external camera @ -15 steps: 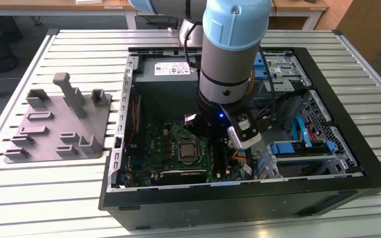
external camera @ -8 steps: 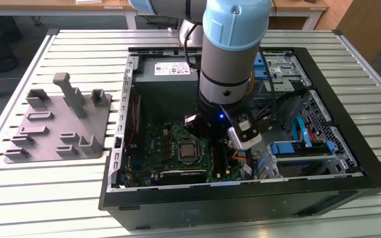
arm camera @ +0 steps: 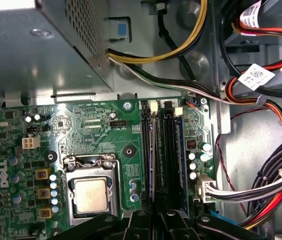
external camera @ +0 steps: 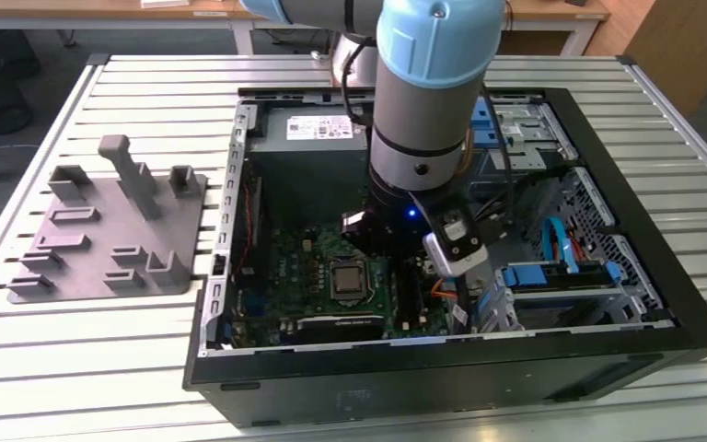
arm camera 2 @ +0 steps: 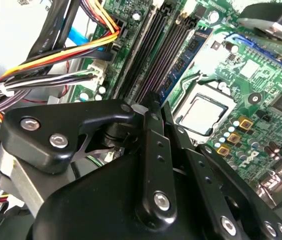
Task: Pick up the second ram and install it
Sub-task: 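Insert the second ram into the second slot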
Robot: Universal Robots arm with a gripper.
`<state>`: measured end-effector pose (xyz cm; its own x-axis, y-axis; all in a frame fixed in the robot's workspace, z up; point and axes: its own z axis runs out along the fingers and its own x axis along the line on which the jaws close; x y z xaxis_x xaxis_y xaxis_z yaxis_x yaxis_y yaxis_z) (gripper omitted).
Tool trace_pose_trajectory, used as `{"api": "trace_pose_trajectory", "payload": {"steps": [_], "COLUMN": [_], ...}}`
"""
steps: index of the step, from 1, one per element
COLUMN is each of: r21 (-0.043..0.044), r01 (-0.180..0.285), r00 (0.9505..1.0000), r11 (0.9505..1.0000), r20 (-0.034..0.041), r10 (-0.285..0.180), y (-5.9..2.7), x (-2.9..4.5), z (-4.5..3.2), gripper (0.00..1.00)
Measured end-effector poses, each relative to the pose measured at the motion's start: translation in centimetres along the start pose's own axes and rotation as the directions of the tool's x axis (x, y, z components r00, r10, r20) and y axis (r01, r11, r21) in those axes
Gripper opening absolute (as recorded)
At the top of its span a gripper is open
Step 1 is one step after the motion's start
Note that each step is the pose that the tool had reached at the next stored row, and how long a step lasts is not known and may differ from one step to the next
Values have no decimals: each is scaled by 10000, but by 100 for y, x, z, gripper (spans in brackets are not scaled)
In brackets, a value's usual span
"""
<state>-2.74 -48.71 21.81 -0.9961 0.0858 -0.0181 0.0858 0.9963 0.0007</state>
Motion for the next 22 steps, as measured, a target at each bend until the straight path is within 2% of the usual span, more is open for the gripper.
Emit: {"api": "trace_pose_trajectory", "payload": {"steps": [5, 12, 22], "r21": [-4, -5, 0], "r01": [406, 400, 224], "r00": [9992, 9992, 9997], "r11": [9992, 9992, 9997], "r20": [-7, -8, -11], "r10": [-406, -400, -224], "y": [0, -26, -24], "x": [-11, -18, -70], "z": [0, 3, 17], "gripper": [14, 14, 14]}}
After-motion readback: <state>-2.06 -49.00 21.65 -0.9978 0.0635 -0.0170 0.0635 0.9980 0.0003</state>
